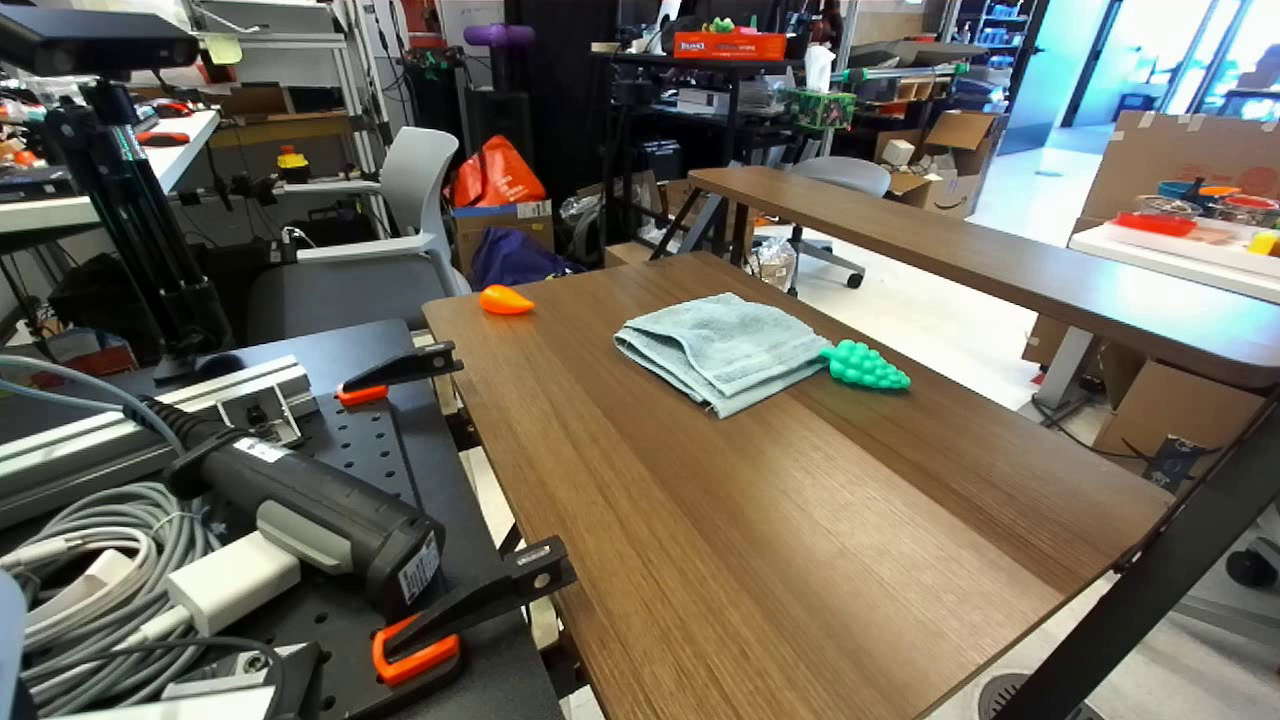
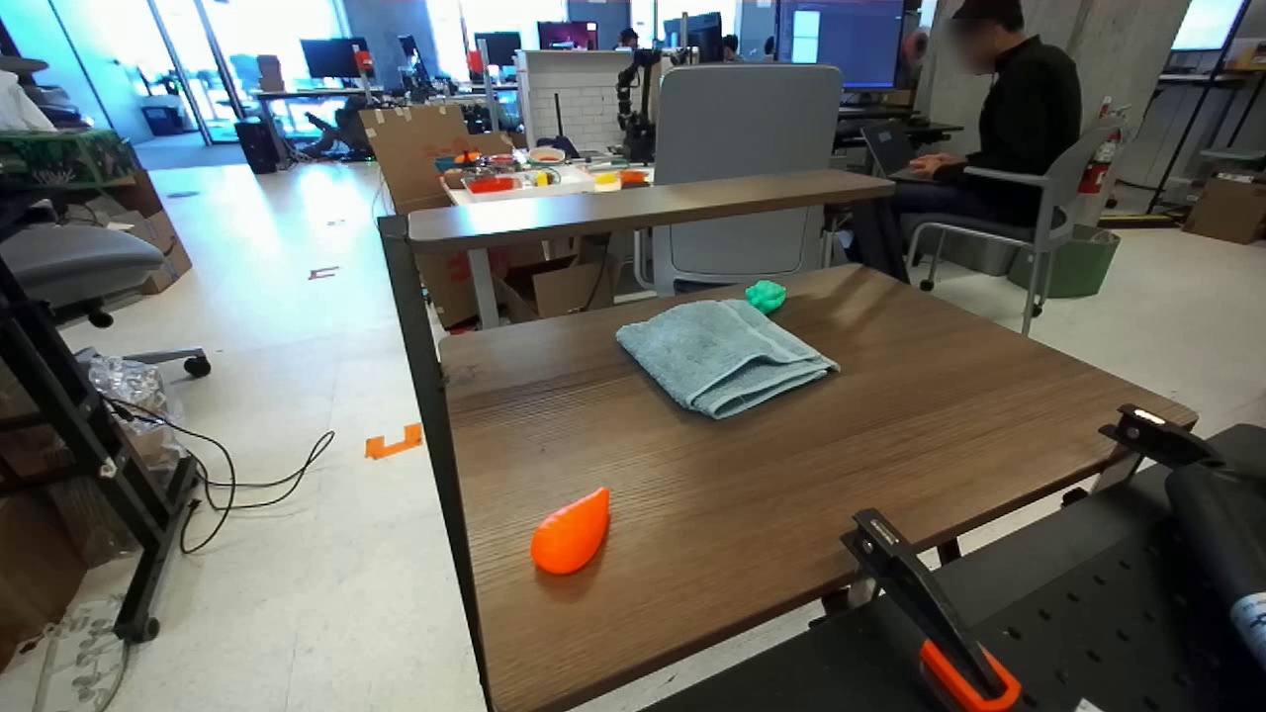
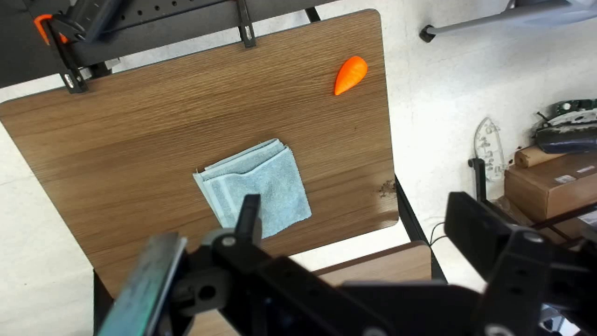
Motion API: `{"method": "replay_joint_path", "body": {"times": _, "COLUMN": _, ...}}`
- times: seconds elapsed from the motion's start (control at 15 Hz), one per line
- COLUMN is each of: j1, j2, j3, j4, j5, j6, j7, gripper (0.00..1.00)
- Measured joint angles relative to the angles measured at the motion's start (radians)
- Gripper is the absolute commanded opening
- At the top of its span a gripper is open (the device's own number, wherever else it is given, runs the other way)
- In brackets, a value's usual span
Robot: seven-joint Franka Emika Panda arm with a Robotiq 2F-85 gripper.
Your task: Use the towel to wipe the table
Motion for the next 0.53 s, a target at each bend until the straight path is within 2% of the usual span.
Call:
{"method": "replay_joint_path", "body": {"times": 0.4, "j1": 0.000, "j2": 0.000, "j3": 0.000, "j4": -0.003, "j5": 0.004, "j6": 0.007, "j7": 0.001, "gripper": 1.00}}
{"method": "replay_joint_path", "body": {"times": 0.53, "j1": 0.000, "j2": 0.013, "j3": 0.000, "j4": -0.008, "j5": 0.011, "j6": 0.059, "j7": 0.025, "gripper": 1.00}}
